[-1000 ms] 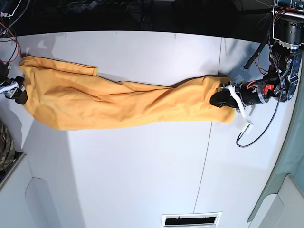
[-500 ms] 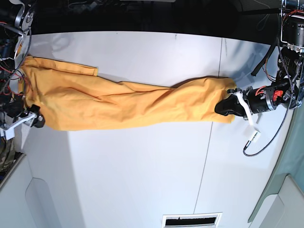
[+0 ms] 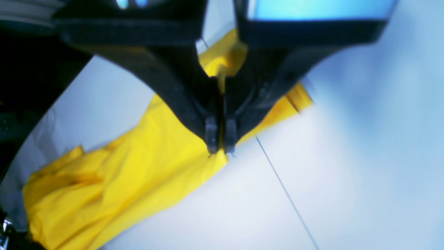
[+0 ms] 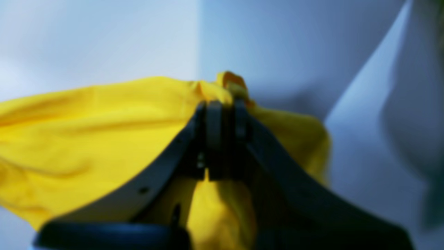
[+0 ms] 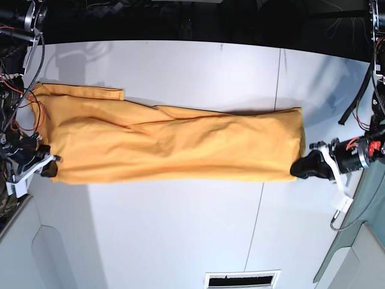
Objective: Layout the t-shirt on the table in an organized manner, then fold the t-shirt properly
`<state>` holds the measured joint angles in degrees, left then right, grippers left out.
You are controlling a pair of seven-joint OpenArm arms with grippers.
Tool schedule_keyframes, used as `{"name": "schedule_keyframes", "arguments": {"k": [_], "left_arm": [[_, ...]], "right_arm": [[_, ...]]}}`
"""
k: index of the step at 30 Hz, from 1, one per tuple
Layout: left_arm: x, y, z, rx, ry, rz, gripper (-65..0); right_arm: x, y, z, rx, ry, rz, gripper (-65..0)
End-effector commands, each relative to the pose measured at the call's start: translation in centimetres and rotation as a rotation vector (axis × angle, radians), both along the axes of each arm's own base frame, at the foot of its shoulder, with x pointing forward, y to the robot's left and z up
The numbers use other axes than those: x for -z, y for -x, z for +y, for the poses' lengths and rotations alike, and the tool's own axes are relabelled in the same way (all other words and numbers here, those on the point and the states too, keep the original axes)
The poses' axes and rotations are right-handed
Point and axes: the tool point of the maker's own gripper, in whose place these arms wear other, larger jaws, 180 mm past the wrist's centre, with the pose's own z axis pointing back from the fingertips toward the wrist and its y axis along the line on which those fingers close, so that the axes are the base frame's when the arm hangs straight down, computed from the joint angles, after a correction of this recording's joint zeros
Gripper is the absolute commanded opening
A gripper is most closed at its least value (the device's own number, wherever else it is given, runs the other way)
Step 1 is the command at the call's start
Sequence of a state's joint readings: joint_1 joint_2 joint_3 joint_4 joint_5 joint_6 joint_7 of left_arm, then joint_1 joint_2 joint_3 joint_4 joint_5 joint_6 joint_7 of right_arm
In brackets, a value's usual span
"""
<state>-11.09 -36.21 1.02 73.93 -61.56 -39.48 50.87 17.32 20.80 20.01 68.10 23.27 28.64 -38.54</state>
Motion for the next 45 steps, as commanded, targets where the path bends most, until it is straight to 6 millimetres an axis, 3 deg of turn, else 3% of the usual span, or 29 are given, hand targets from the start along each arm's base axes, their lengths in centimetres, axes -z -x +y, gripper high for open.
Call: {"name": "schedule_keyframes", "arguments": {"k": [1, 4, 6, 9, 13, 15, 18, 19, 20, 22, 23, 27, 34, 37, 41, 45], "left_arm": [[-3.0, -1.2, 0.3, 0.013, 0.014, -0.073, -65.0], [-4.8, -0.3, -0.6, 0.087, 0.017, -0.065, -65.0], [-5.1, 1.4, -2.0, 0.157, 0.023, -0.041, -65.0], [-4.0, 5.0, -3.7, 0.237, 0.018, 0.006, -65.0], [-0.3, 9.2, -4.0, 0.238, 0.014, 0.109, -65.0], [1.5, 10.4, -3.5, 0.219, -0.026, 0.13, -65.0], [2.8, 11.1, -3.3, 0.206, -0.066, 0.133, -65.0], [3.0, 11.1, -3.4, 0.206, -0.065, 0.134, -65.0], [3.0, 11.1, -3.5, 0.206, -0.064, 0.134, -65.0], [3.0, 11.1, -3.6, 0.205, -0.061, 0.131, -65.0], [3.0, 11.1, -3.6, 0.204, -0.061, 0.13, -65.0], [3.1, 11.1, -3.5, 0.205, -0.068, 0.132, -65.0], [3.3, 11.2, -3.3, 0.206, -0.079, 0.136, -65.0], [3.3, 11.2, -3.3, 0.206, -0.079, 0.136, -65.0], [3.3, 11.2, -3.3, 0.206, -0.079, 0.136, -65.0], [3.2, 11.2, -3.4, 0.206, -0.079, 0.134, -65.0]], "right_arm": [[-3.7, -1.5, -1.2, 0.013, 0.017, -0.093, -65.0], [-5.8, -0.7, -1.6, 0.017, -0.005, -0.098, -65.0], [-5.7, 0.6, -1.6, 0.023, -0.043, -0.102, -65.0], [-2.7, 4.4, -1.8, 0.044, -0.064, -0.036, -65.0], [2.5, 11.0, -2.0, 0.09, -0.087, 0.068, -65.0], [4.2, 13.7, -2.2, 0.128, -0.097, 0.098, -65.0], [5.5, 16.0, -2.1, 0.15, -0.104, 0.122, -65.0], [5.7, 16.2, -2.1, 0.152, -0.106, 0.126, -59.2], [5.8, 16.4, -2.1, 0.154, -0.103, 0.132, -48.9], [5.8, 16.4, -2.1, 0.155, -0.106, 0.129, -34.1], [5.6, 16.1, -2.1, 0.156, -0.109, 0.12, -31.7], [3.7, 14.3, -2.0, 0.158, -0.135, 0.052, -31.9], [-0.9, 9.2, -1.8, 0.134, -0.132, -0.102, -31.9], [-1.7, 6.8, -1.8, 0.126, -0.103, -0.125, -31.9], [-1.2, 4.9, -1.0, 0.096, -0.083, -0.108, -31.9], [2.1, 4.4, 1.4, 0.037, -0.091, -0.033, -31.9]]}}
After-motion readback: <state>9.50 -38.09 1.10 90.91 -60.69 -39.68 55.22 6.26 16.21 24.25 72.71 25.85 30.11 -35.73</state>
